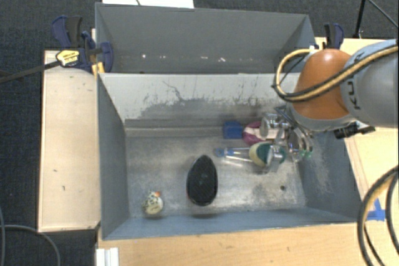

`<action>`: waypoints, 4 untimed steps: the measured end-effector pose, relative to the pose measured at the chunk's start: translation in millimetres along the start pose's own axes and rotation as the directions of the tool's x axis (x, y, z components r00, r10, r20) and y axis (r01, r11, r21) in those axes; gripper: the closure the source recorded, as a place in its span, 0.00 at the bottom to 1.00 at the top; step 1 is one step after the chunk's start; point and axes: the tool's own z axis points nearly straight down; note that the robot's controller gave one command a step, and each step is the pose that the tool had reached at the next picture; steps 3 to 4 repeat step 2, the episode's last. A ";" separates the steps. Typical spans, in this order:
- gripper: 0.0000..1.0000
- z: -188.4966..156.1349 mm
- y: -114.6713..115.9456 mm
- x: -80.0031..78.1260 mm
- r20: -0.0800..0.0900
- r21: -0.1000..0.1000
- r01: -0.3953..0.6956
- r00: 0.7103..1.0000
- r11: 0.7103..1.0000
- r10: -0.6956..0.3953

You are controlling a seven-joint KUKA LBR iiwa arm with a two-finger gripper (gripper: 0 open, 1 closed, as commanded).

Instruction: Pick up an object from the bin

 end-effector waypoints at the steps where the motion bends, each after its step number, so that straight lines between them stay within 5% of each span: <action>1: 1.00 -5.1 -0.5 -3.7 0.012 0.002 0.005 1.000 1.000 -0.005; 2: 1.00 -140.5 -2.3 -14.7 -0.006 0.002 0.030 1.000 1.000 -0.030; 4: 1.00 -140.5 -2.3 -14.7 -0.006 0.002 0.030 1.000 1.000 -0.030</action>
Offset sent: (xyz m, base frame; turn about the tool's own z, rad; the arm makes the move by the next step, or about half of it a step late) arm 0.0000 0.0000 0.0000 0.0000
